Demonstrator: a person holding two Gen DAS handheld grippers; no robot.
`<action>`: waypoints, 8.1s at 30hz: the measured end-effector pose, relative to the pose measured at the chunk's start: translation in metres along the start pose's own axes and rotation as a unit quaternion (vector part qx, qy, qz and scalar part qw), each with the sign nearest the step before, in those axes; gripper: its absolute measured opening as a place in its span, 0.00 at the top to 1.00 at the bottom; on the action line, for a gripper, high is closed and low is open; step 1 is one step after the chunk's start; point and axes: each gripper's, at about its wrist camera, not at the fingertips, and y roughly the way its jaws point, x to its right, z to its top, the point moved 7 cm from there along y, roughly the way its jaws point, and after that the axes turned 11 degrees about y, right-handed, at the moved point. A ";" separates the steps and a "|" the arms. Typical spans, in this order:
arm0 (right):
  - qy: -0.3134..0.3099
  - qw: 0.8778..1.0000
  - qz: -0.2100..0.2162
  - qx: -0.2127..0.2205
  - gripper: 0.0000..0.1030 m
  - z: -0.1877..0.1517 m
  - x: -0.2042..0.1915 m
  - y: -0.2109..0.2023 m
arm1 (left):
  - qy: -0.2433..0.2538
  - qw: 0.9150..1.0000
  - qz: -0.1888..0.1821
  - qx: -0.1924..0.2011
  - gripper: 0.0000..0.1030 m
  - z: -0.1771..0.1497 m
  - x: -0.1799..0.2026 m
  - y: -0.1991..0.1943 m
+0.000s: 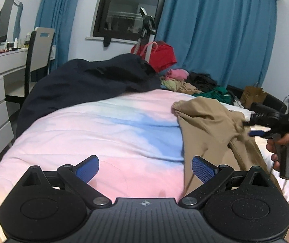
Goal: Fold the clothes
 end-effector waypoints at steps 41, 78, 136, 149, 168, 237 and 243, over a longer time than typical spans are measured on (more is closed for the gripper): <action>-0.010 0.998 0.055 0.040 0.08 -0.113 0.011 -0.286 | -0.063 0.979 0.064 -0.181 0.05 -0.084 0.013 -0.083; 0.041 0.997 0.055 -0.036 0.08 -0.130 0.028 -0.261 | 0.116 0.953 0.035 -0.277 0.91 -0.092 0.036 -0.098; 0.218 0.902 0.051 -0.370 0.41 -0.232 0.067 -0.234 | -0.087 0.929 -0.230 -0.278 0.65 -0.126 0.076 -0.057; 0.111 0.924 0.015 -0.365 0.57 -0.254 0.041 -0.246 | -0.069 0.924 -0.247 -0.283 0.78 -0.133 0.091 -0.055; 0.097 0.969 0.163 -0.156 0.88 -0.056 -0.009 -0.371 | -0.171 0.945 -0.277 -0.036 0.96 0.012 0.101 -0.168; 0.002 0.995 0.052 -0.083 0.12 -0.081 0.026 -0.159 | 0.047 0.990 -0.116 -0.071 0.37 -0.037 0.096 0.046; 0.030 0.996 0.039 -0.070 0.12 -0.078 0.052 -0.190 | 0.021 0.987 -0.123 -0.101 0.40 -0.059 0.078 0.012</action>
